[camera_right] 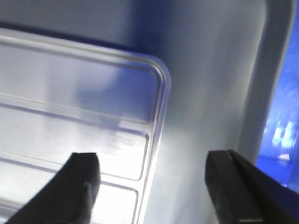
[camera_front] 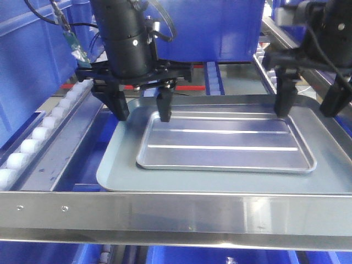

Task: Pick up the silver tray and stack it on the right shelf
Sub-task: 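Open both grippers and lift them away from the stacked tray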

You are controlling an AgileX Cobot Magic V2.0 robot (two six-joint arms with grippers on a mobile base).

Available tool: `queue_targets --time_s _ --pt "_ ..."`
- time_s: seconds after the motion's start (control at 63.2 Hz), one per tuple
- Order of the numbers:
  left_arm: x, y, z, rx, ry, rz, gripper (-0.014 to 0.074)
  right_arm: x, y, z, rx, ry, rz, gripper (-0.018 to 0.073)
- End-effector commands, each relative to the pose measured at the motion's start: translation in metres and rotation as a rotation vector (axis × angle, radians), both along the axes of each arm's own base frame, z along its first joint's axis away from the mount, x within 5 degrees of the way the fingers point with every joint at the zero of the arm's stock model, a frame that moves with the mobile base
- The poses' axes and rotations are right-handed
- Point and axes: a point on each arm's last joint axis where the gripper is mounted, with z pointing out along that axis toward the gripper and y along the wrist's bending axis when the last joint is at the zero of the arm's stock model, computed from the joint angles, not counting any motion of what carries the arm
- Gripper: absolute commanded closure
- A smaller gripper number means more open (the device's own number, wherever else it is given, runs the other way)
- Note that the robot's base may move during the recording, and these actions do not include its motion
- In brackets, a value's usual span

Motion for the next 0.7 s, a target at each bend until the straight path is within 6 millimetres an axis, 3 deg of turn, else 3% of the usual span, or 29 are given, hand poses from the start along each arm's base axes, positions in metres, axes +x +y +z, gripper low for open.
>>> queue_targets --time_s 0.0,0.269,0.427,0.57,0.633,0.681 --pt "-0.006 0.003 0.050 -0.087 -0.110 -0.006 0.0179 -0.007 -0.003 0.047 0.023 -0.172 0.004 -0.0020" --pt "-0.044 0.023 0.126 -0.118 -0.282 -0.087 0.0309 -0.053 -0.012 0.110 0.053 -0.334 0.005 0.0187" --pt "-0.079 0.043 0.155 -0.147 -0.375 -0.123 0.0449 -0.088 -0.018 0.121 0.064 -0.394 0.004 0.0339" --pt "-0.107 0.062 0.151 -0.177 -0.421 -0.151 0.0606 -0.117 -0.024 0.107 0.061 -0.403 0.007 0.0466" --pt "-0.121 0.073 0.138 -0.184 -0.426 -0.163 0.0694 -0.131 -0.027 0.095 0.052 -0.407 0.019 0.0514" --pt "-0.129 0.079 0.125 -0.183 -0.425 -0.173 0.0695 -0.142 -0.029 0.084 0.044 -0.404 0.028 0.0508"
